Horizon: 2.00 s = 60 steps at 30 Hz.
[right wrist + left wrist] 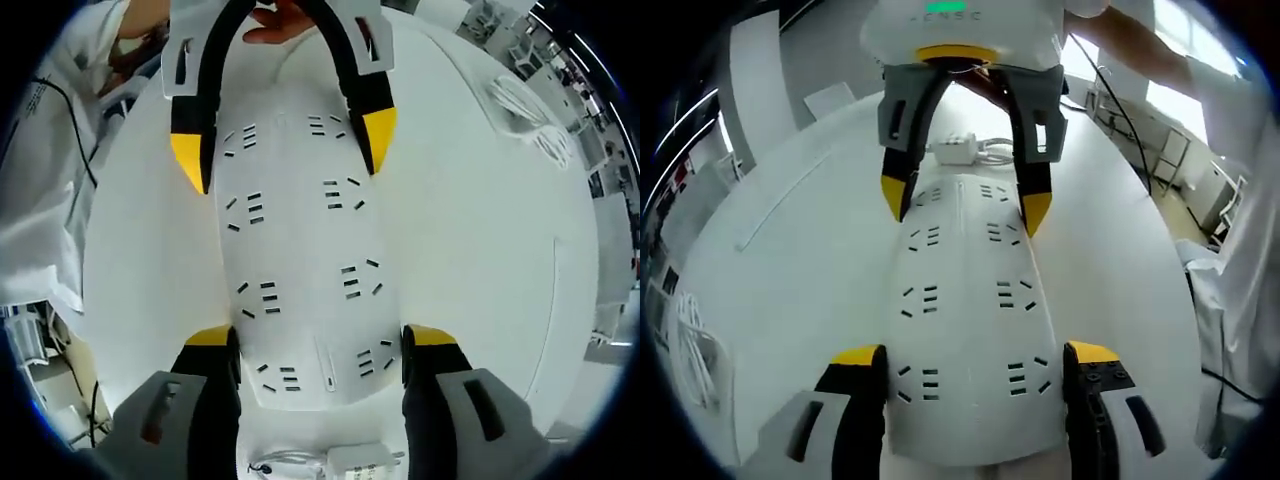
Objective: Straighten the power strip on the desk, plug the charger into it
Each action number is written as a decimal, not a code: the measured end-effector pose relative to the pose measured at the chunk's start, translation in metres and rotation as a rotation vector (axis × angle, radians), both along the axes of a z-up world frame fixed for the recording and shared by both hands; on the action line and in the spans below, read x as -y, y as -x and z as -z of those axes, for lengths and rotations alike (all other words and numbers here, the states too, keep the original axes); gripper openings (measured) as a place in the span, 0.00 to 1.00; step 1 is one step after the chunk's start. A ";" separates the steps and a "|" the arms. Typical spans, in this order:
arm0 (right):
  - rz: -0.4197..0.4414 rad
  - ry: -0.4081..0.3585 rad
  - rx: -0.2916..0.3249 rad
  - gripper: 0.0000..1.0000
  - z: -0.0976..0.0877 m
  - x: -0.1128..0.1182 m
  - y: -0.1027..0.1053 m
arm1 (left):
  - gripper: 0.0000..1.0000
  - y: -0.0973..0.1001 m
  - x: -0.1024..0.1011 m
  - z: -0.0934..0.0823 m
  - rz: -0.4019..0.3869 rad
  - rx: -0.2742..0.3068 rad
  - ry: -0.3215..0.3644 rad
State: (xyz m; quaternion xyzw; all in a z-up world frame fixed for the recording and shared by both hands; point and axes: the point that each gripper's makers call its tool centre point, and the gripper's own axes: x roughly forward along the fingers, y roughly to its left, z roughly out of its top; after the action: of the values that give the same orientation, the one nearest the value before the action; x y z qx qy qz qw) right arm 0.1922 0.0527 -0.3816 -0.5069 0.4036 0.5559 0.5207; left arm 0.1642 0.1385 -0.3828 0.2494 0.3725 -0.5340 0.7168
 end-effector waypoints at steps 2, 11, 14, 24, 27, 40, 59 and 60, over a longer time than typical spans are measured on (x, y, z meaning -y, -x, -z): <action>0.011 -0.002 0.000 0.65 0.000 0.001 0.002 | 0.73 0.000 0.000 0.000 0.004 0.001 0.004; 0.040 -0.001 0.000 0.64 -0.001 0.002 0.004 | 0.73 0.000 0.001 0.000 0.029 0.003 0.007; 0.049 -0.013 0.000 0.64 -0.001 0.002 0.005 | 0.73 0.000 0.002 0.000 0.042 0.004 0.009; 0.108 -0.010 0.001 0.64 0.000 0.005 0.005 | 0.73 -0.003 0.005 0.000 0.087 0.005 0.022; 0.119 -0.005 0.002 0.64 0.000 0.005 0.006 | 0.73 -0.006 0.006 0.000 0.104 0.006 0.028; 0.196 -0.027 0.005 0.64 0.000 0.009 0.012 | 0.74 -0.012 0.008 -0.001 0.164 0.007 0.044; 0.283 -0.043 0.016 0.64 -0.001 0.012 0.019 | 0.74 -0.010 0.009 0.000 0.207 0.010 0.039; 0.287 -0.045 0.016 0.64 -0.001 0.011 0.020 | 0.74 -0.010 0.009 0.000 0.210 0.010 0.039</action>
State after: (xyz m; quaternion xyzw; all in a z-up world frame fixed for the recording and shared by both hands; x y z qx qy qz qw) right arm 0.1724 0.0412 -0.3810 -0.4369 0.4552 0.4805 0.6092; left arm 0.1738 0.1298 -0.3825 0.2760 0.3303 -0.6119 0.6636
